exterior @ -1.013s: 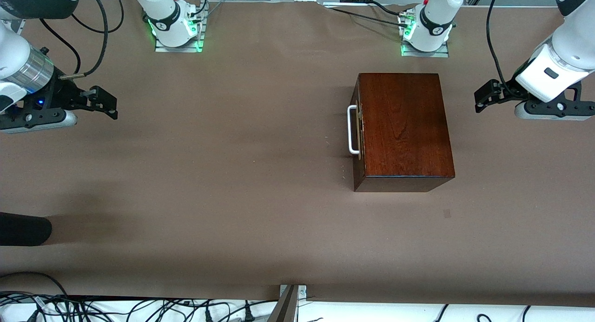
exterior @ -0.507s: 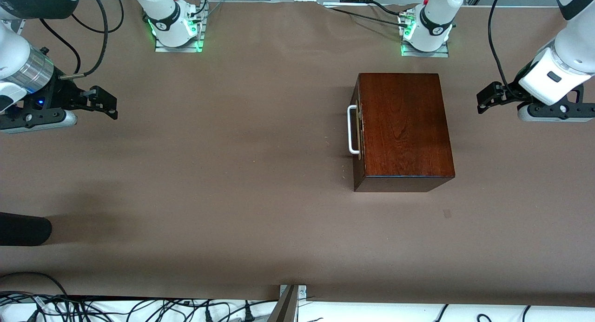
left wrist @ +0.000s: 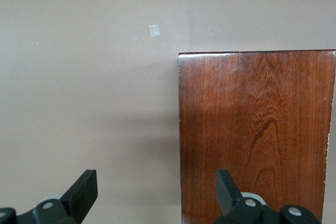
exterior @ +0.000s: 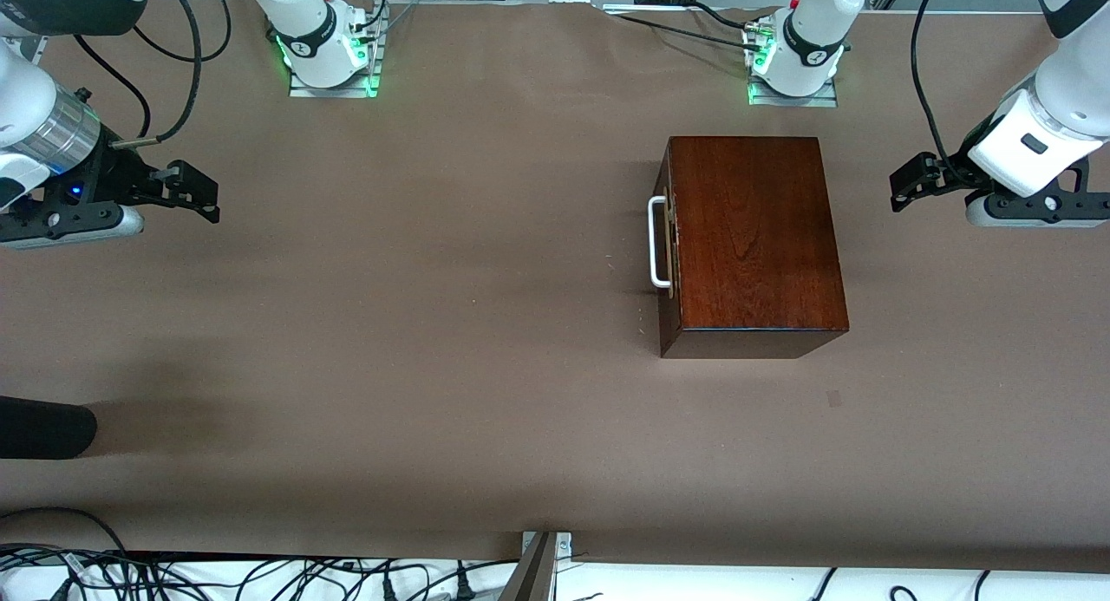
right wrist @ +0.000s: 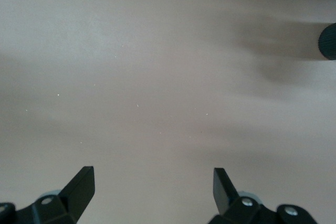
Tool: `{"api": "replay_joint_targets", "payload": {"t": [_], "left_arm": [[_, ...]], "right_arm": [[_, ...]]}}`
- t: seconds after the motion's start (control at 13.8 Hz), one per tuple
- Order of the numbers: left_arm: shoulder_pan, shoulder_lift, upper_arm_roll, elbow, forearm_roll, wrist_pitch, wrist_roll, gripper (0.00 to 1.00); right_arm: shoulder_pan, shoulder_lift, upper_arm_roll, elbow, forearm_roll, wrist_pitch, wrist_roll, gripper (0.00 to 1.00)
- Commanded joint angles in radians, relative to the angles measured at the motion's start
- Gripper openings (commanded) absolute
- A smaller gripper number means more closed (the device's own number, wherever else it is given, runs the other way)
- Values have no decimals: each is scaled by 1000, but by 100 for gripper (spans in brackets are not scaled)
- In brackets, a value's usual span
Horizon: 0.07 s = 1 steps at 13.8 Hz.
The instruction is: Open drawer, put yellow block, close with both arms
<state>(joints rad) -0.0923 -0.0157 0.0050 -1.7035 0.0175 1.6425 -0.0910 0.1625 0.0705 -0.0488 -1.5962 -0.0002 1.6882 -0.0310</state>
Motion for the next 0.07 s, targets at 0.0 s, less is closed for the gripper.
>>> {"api": "replay_joint_targets", "payload": {"t": [0.0], "left_arm": [[-4,-4,0,7,1,-15,4,100]], "right_arm": [[0,2,1,15,19,-18,14,100]]}}
